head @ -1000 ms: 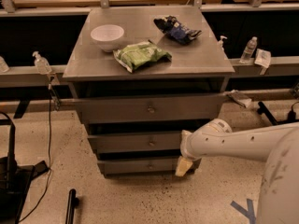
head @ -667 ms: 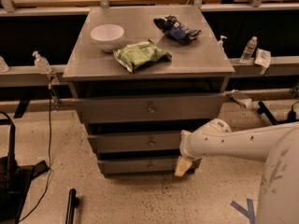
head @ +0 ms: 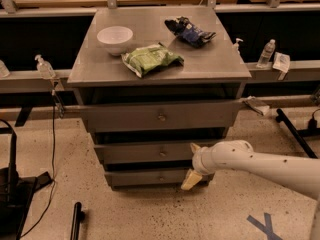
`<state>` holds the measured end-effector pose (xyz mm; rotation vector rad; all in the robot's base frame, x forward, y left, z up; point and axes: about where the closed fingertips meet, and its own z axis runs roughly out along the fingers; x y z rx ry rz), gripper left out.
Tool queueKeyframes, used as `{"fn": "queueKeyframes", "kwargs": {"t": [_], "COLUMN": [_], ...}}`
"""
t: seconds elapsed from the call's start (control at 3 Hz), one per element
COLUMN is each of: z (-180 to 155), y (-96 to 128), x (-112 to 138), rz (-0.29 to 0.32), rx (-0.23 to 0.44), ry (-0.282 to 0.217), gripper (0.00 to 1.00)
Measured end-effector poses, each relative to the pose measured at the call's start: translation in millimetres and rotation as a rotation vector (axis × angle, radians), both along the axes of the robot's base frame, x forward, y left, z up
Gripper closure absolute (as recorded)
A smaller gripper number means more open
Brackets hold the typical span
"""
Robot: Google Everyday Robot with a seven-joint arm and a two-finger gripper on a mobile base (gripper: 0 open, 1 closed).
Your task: Open middle drawer
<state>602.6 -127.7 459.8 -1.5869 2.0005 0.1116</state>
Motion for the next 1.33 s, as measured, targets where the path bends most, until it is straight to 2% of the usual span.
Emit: {"fn": "queueKeyframes", "kwargs": {"t": [0.33,0.67,1.33], "z": [-6.0,3.4,2.3], "y": [2.5,2.4,3.8], "x": [19.9,39.2,39.6], "rz": [0.050,0.113,0.137], "rx": [0.100,0.092,0.084], "ry": [-0.028,-0.095,-0.104], "gripper": [0.00,0.00,0.00]}}
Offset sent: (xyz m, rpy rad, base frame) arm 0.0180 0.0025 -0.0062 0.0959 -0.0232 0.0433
